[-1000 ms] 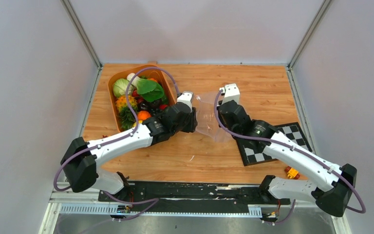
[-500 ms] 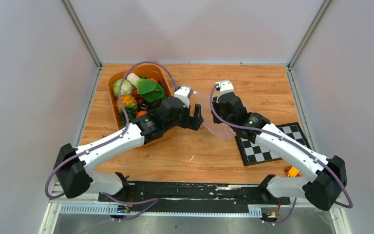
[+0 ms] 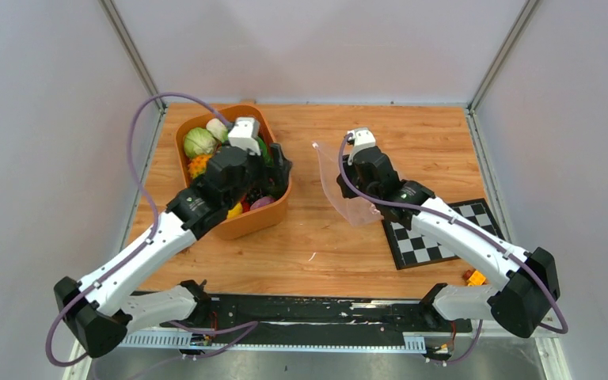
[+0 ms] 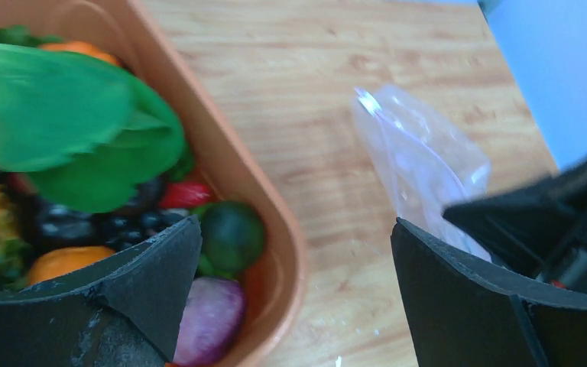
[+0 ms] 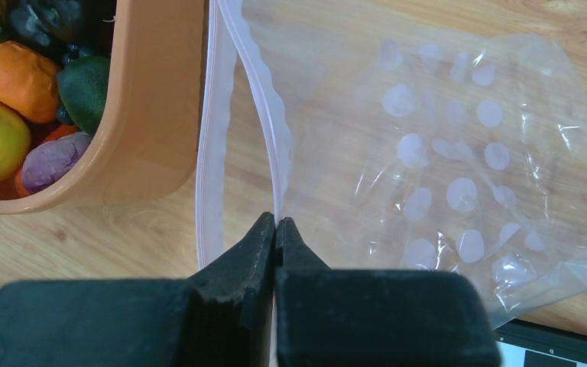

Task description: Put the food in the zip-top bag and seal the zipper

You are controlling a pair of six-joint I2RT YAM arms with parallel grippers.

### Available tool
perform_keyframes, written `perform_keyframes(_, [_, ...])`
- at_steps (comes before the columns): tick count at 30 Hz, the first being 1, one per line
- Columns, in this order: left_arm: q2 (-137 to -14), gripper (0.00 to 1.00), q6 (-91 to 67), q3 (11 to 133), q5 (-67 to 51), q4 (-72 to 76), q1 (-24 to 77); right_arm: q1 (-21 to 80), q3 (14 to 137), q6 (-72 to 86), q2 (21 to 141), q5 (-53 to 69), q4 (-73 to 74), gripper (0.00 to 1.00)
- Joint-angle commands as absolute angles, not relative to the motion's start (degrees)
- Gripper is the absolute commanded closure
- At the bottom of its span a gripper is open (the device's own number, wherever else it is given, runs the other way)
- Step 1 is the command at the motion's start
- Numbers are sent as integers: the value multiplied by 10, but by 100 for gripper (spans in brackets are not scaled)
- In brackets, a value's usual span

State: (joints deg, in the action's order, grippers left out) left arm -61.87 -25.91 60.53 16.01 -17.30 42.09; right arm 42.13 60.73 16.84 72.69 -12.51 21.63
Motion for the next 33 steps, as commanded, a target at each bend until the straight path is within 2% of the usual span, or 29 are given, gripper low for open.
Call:
perform_keyframes(1, [-583, 0, -297, 581, 191, -161, 349, 418, 616, 172, 730, -114, 187, 100])
perform_keyframes(9, [-606, 0, -422, 532, 89, -71, 161, 418, 621, 172, 730, -101, 187, 100])
perform_keyframes(16, [-690, 0, -486, 530, 66, -5, 113, 418, 623, 172, 721, -100, 189, 100])
perform_keyframes(26, [-779, 1, -512, 526, 73, 74, 106, 418, 617, 172, 711, -94, 194, 100])
perform_keyframes(29, [-786, 8, -516, 516, 66, 89, 106, 418, 616, 171, 709, -95, 194, 100])
perform_keyframes(33, [-781, 34, -507, 495, 62, 107, 106, 418, 614, 173, 709, -90, 193, 100])
